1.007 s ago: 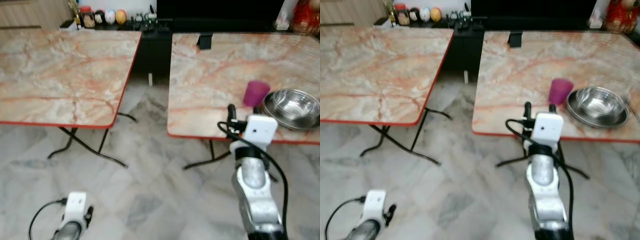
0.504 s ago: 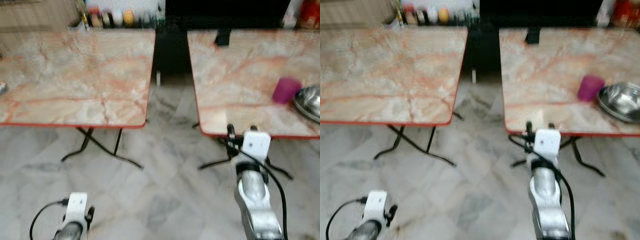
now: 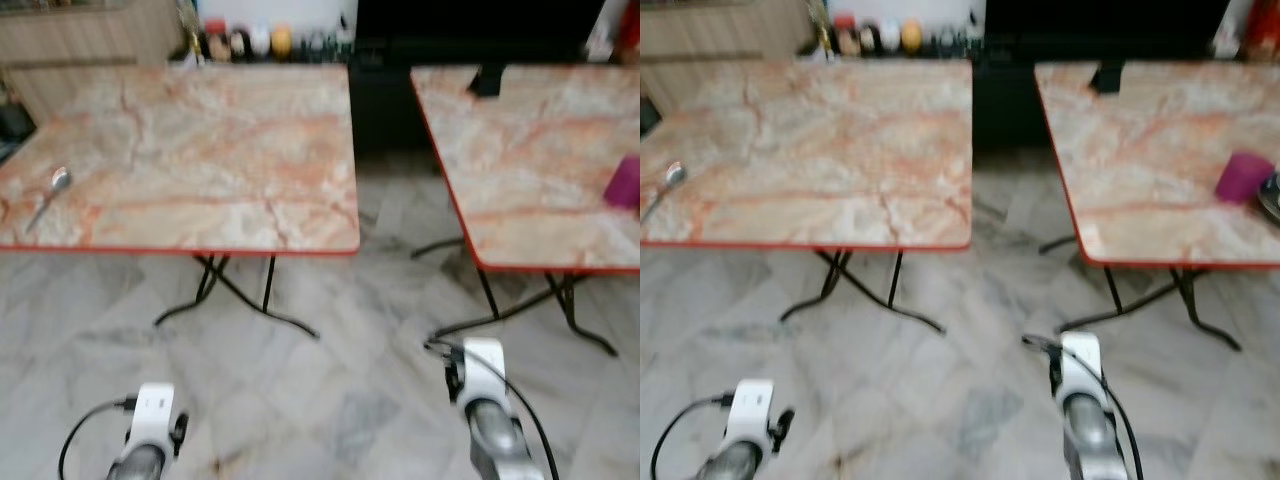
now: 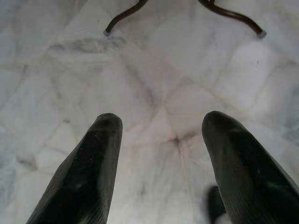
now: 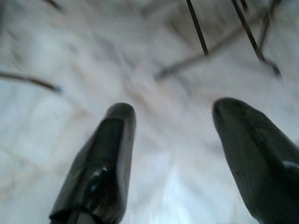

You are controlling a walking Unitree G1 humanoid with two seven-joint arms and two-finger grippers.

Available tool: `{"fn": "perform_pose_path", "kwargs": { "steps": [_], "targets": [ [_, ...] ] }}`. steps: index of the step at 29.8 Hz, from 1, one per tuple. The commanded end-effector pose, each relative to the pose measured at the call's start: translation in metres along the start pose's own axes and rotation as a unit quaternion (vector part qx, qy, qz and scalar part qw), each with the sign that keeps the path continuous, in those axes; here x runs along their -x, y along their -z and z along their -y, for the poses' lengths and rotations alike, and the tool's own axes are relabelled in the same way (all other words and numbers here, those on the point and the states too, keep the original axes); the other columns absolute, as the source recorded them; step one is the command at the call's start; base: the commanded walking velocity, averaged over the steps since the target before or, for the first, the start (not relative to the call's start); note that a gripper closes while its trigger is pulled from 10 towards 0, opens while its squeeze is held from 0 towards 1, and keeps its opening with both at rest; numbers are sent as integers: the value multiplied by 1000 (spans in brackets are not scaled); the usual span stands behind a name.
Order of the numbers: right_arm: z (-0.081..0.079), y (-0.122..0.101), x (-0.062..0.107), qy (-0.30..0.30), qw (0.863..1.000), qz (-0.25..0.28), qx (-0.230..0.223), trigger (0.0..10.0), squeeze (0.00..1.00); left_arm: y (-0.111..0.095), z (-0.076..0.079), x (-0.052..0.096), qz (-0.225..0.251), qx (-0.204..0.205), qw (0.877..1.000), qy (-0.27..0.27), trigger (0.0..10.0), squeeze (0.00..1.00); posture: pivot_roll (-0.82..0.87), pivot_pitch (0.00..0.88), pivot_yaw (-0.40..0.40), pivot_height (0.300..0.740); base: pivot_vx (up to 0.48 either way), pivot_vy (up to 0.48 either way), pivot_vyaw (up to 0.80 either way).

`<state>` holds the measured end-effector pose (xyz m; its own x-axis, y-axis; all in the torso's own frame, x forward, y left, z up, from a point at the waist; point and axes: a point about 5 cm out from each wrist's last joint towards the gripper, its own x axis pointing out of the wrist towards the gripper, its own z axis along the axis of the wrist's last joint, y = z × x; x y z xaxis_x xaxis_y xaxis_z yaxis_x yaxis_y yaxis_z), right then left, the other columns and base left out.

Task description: Setting the table

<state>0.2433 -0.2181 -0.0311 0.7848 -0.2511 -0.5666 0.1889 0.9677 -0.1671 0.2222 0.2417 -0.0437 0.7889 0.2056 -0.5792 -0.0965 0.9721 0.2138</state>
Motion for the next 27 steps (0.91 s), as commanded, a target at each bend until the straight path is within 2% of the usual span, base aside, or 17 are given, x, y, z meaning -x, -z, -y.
{"fn": "perform_pose_path", "kwargs": {
  "steps": [1, 2, 3, 8, 14, 16, 27],
  "targets": [
    [-9, 6, 0, -17, 1000, -17, -6, 10000, 0, 7, -6, 2, -14, -1, 1000, -9, 10000, 0, 30, 62, -12, 740, 0, 398, 0],
    [-9, 19, 2, -20, 999, -45, 11, 10000, 0, 7, -6, 2, -14, -1, 1000, -8, 10000, 0, 37, 60, -14, 740, 0, 398, 0],
    [-9, 27, 5, -19, 998, -60, 2, 10000, 0, 7, -6, 2, -14, -1, 1000, -8, 10000, 0, 37, 60, -14, 740, 0, 394, 0],
    [-10, 37, 7, -20, 997, -78, -18, 10000, 0, 7, -6, 2, -15, -1, 1000, -7, 10000, 0, 36, 53, -7, 740, 0, 395, 0],
    [-9, 48, 10, -18, 995, -99, -17, 10000, 0, 7, -5, 2, -18, -5, 1000, -3, 10000, 0, 38, 39, -7, 740, 0, 395, 0],
    [-7, 55, 13, -11, 993, -110, -32, 10000, 0, 7, -5, 2, -18, -6, 1000, -3, 10000, 0, 42, 27, -10, 740, 0, 394, 0],
    [-10, 60, 16, -13, 995, -99, -30, 10000, 0, 5, -7, 1, -18, -12, 1000, -2, 10000, 0, 47, 0, -3, 740, 0, 396, 0]
  ]
}}
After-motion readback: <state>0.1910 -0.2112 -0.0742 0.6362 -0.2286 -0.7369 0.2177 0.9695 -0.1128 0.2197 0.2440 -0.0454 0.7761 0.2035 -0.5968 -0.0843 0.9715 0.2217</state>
